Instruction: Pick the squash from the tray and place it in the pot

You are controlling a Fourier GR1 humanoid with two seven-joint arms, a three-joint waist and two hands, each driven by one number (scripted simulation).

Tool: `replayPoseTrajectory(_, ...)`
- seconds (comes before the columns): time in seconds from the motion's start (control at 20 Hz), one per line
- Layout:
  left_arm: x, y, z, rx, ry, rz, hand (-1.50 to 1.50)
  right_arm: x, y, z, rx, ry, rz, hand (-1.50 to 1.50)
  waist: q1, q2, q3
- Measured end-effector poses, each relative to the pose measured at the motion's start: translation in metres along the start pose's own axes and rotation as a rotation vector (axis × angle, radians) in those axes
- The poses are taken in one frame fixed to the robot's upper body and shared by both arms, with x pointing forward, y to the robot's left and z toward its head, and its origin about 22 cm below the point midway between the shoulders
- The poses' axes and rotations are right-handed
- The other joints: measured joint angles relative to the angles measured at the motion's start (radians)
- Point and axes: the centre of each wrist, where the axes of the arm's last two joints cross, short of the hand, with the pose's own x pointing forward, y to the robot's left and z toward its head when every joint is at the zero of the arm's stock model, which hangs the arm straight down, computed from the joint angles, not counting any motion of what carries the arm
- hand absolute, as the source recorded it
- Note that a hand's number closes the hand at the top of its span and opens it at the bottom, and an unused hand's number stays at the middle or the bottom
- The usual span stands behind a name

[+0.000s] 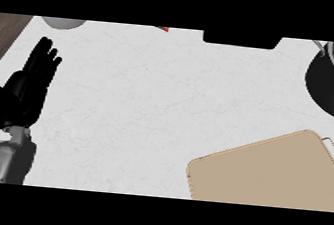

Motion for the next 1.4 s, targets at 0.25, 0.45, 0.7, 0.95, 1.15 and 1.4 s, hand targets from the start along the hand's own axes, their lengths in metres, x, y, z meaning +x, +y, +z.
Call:
replayPoseTrajectory(0.25, 0.001, -0.003, -0.002, -0.008, -0.01, 0.011, 0.0, -0.008, 0.013, -0.024, -0.071, -0.032, 0.167, 1.5, 0.013, 0.005, 0.001)
replayPoseTrajectory(0.45, 0.002, -0.008, -0.001, -0.018, -0.013, 0.01, 0.0, -0.024, 0.029, -0.031, -0.103, -0.031, 0.323, 1.5, 0.025, 0.01, 0.002)
replayPoseTrajectory(0.7, 0.009, -0.011, -0.005, -0.035, -0.018, 0.016, 0.0, -0.041, 0.044, -0.043, -0.097, -0.016, 0.389, 1.5, 0.032, 0.014, 0.003)
replayPoseTrajectory(0.95, 0.007, -0.013, -0.003, -0.048, -0.025, 0.021, 0.0, -0.052, 0.056, -0.047, -0.045, 0.064, 0.361, -1.5, 0.048, 0.017, -0.001)
replayPoseTrajectory(1.15, 0.008, -0.015, -0.008, -0.048, -0.029, 0.015, 0.0, -0.059, 0.073, -0.052, 0.044, 0.125, 0.273, -1.5, 0.048, 0.021, 0.001)
replayPoseTrajectory(1.4, 0.008, -0.017, -0.008, -0.047, -0.031, 0.017, 0.0, -0.061, 0.085, -0.06, 0.108, 0.135, 0.119, -1.5, 0.051, 0.023, 0.001)
